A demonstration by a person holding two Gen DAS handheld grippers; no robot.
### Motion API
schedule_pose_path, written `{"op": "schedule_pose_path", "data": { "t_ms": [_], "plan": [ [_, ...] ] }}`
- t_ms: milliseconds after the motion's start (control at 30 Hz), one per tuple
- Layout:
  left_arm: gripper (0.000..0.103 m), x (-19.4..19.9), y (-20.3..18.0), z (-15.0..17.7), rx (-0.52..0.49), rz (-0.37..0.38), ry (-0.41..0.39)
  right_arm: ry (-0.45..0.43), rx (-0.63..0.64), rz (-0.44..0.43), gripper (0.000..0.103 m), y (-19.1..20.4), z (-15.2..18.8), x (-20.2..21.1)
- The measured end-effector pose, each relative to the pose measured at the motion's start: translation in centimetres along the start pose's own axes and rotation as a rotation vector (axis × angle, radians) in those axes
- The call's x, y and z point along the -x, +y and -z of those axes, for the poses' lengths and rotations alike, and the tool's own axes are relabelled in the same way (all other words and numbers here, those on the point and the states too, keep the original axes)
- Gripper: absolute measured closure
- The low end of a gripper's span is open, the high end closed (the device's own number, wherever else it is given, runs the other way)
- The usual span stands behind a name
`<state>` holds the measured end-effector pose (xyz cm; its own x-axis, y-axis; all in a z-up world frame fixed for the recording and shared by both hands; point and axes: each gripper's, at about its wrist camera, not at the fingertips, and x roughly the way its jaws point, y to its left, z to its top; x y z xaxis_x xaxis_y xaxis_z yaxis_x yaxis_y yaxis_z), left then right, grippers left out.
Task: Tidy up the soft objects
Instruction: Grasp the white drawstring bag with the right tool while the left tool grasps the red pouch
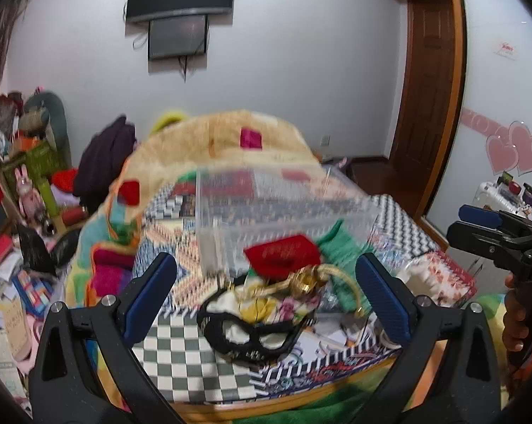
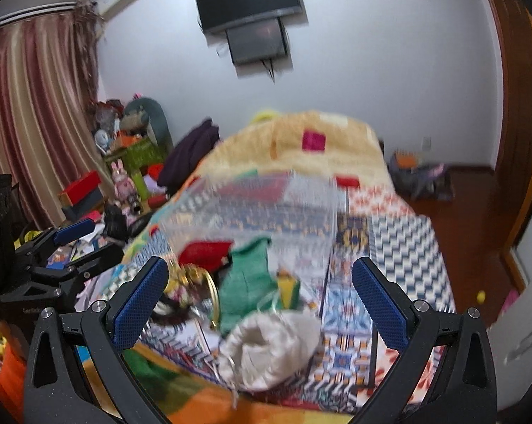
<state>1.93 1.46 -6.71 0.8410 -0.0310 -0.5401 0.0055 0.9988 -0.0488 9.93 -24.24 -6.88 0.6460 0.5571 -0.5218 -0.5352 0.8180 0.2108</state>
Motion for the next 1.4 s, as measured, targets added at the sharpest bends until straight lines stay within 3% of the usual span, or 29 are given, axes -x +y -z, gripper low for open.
{"op": "schedule_pose_path", "data": {
  "t_ms": [167,267,367,467,633,733,1000,1100,1233,1400],
  "plan": [
    [0.003,-1.9,1.1,1.7,0.026,-0.003,0.078,0.097,-0.018,0.011,0.003,-1.1,1.6,-1.3],
    [0.015,-3.0,1.4,2.0,0.035,0.008,0.126,0.151,-0.018,0.01,0.01,-1.4,2.5,-2.0],
    [0.017,-3.8,1.4,2.0,0.047,0.032,0.151,0.205,-0.016,0.008,0.019,-1.6,3.4,-2.9],
    [0.017,-4.1,0.6,2.0,0.031,0.04,0.15,0.252,-0.021,-0.01,0.034,-1.8,4.0,-4.1],
    [0.017,-4.9,-0.2,1.4,0.009,0.049,0.149,0.304,-0.046,-0.05,0.078,-2.1,4.6,-5.0],
    [0.017,-5.7,-0.5,0.5,0.012,0.051,0.145,0.284,-0.033,-0.033,0.087,-1.9,4.5,-4.4],
    [0.02,-9.3,-0.5,-0.9,0.041,0.044,0.183,0.189,-0.043,0.014,0.09,-3.0,2.4,-2.2],
    [0.037,-10.7,-0.3,-0.7,0.051,0.067,0.23,0.155,-0.053,0.022,0.09,-3.5,1.6,-1.6],
    [0.057,-10.9,-0.1,-0.3,0.064,0.094,0.236,0.127,-0.061,0.03,0.09,-3.7,0.7,-1.5],
    [0.068,-9.3,0.0,-0.7,0.056,0.099,0.185,0.102,-0.054,0.039,0.09,-3.6,-0.4,-1.8]
  ]
}}
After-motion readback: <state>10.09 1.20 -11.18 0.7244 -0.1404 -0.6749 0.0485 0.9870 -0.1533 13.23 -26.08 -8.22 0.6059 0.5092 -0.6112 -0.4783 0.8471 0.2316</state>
